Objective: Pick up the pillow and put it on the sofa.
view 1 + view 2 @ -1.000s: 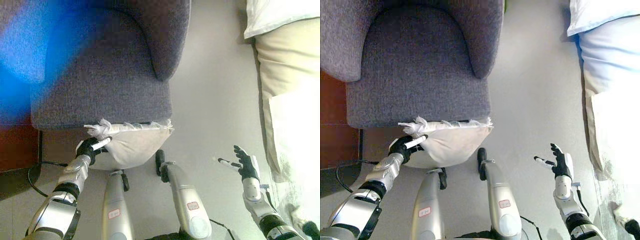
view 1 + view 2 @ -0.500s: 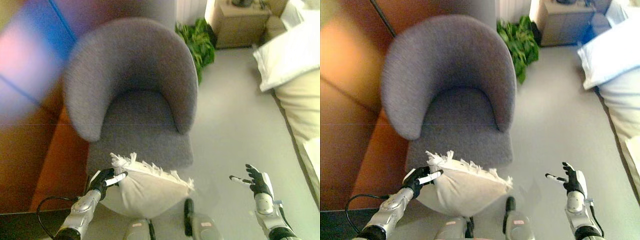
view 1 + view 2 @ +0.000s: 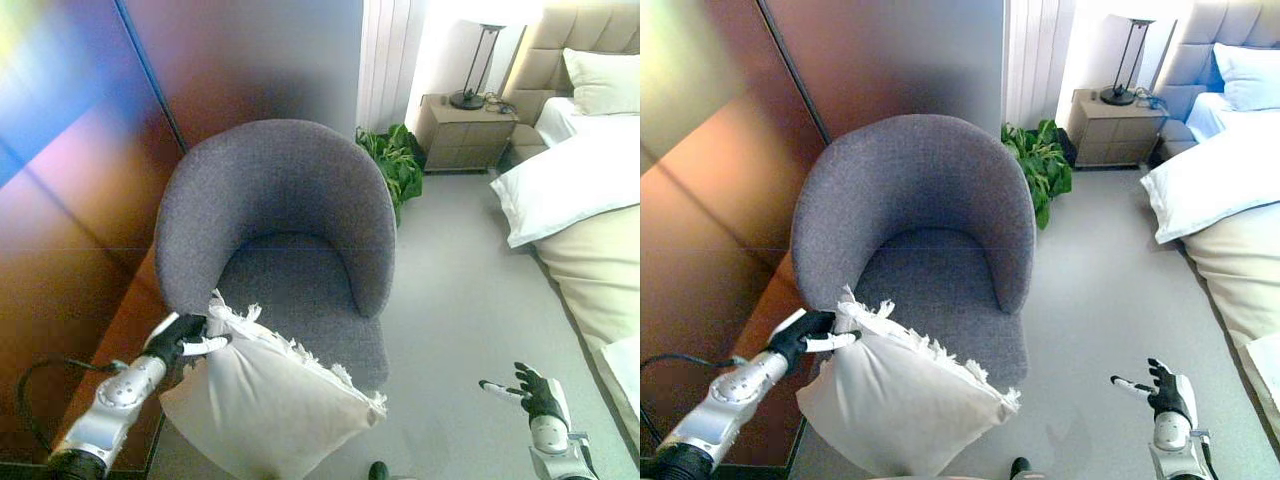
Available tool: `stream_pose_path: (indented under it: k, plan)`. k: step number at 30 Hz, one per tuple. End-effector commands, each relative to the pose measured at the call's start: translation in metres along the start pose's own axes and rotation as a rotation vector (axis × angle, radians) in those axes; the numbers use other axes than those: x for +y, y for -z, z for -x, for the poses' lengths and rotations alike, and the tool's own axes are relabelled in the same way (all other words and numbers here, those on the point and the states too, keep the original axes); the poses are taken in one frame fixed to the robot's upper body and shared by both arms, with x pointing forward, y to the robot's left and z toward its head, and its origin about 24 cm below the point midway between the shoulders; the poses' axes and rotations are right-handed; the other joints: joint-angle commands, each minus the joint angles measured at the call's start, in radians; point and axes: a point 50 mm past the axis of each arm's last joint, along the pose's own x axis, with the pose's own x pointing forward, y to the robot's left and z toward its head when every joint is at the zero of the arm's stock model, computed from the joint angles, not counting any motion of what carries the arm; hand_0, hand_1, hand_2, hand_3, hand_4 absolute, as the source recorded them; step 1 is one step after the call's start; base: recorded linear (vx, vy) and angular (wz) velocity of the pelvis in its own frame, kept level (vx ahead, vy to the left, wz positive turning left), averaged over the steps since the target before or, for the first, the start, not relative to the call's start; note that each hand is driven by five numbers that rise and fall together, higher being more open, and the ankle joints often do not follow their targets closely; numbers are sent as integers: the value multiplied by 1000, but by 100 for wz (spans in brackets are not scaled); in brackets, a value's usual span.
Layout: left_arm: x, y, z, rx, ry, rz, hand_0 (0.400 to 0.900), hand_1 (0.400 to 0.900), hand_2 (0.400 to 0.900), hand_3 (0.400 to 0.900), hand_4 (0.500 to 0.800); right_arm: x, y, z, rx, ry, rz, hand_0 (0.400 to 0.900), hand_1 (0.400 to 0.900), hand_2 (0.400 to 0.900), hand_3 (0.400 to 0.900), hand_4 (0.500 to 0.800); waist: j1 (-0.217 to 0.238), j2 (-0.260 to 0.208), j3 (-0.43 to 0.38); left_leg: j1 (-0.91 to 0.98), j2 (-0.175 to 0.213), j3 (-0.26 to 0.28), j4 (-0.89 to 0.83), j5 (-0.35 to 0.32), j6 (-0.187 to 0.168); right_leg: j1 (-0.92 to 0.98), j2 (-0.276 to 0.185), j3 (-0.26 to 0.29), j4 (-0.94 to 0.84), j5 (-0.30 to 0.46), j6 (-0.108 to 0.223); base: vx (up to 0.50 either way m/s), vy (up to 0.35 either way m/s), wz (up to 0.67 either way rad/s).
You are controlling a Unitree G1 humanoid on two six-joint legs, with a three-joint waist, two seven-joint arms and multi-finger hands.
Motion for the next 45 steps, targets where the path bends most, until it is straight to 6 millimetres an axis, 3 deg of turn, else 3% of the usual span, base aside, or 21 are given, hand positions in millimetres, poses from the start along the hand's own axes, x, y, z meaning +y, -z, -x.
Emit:
stream_pose_path:
  k: [1, 8, 15, 16, 17, 24, 32, 37, 41, 45]
  plan:
    - [108, -158, 18, -538, -312, -79, 400, 400, 400, 400, 500, -32, -25, -11, -107, 65, 81, 900, 900, 900, 900, 800, -21, 5, -99, -45, 10, 30, 58, -47, -16, -28, -75, -55, 62, -55, 89, 12, -7, -5]
    - [152, -224, 32, -581, -350, -166, 400, 400, 400, 400, 500, -36, -28, -14, -111, 57, 107, 900, 900, 900, 900, 800, -53, 22, -118, -23, 17, 50, 41, -49, -17, -29, -71, -39, 51, -48, 102, 16, -22, -5]
    - [176, -239, 24, -419, -362, -211, 400, 400, 400, 400, 500, -31, -35, -17, -128, 18, 144, 900, 900, 900, 900, 800, -91, 45, -131, -6, 21, 80, 39, -57, -20, -35, -73, -16, 40, -37, 117, 32, -12, -16]
    - [178, -237, 22, -393, -374, -222, 547, 547, 547, 547, 588, -30, -36, -17, -131, 10, 154, 900, 900, 900, 900, 800, -95, 46, -132, -4, 21, 84, 41, -59, -20, -37, -73, -12, 41, -37, 117, 47, 19, -18]
    - [179, -235, 20, -364, -392, -242, 900, 900, 900, 900, 800, -28, -37, -17, -134, 2, 164, 900, 900, 900, 900, 800, -102, 49, -133, -2, 22, 88, 43, -61, -19, -38, -72, -8, 43, -38, 117, 57, 24, -20]
    - [177, -226, 1, -205, -379, -263, 900, 900, 900, 900, 800, -18, -44, -19, -147, -39, 200, 900, 900, 900, 900, 800, -151, 49, -143, 14, 24, 117, 56, -74, -11, -47, -57, 30, 61, -50, 113, 65, 18, -17]
    - [167, -206, -14, -140, -362, -122, 900, 900, 900, 900, 800, -19, -48, -21, -153, -57, 233, 900, 900, 900, 900, 800, -180, 38, -149, 20, 27, 135, 70, -80, -8, -53, -48, 56, 68, -54, 107, 37, 14, -11]
    - [165, -205, -17, -184, -372, 31, 900, 900, 900, 900, 800, -22, -47, -21, -144, -57, 232, 900, 900, 900, 900, 800, -175, 33, -150, 18, 30, 132, 75, -82, -8, -52, -47, 49, 73, -60, 103, 5, 1, -1]
    - [165, -213, -13, -337, -353, 276, 900, 900, 900, 900, 800, -21, -41, -20, -141, -66, 221, 900, 900, 900, 900, 800, -159, 25, -151, 19, 32, 119, 72, -82, -7, -42, -44, 40, 75, -69, 99, -1, -9, 3]
    - [163, -216, -6, -478, -336, 400, 900, 900, 900, 900, 800, -16, -34, -17, -130, -61, 192, 900, 900, 900, 900, 800, -123, 16, -149, 9, 35, 94, 69, -80, -10, -39, -43, 27, 74, -75, 95, -14, -23, 12]
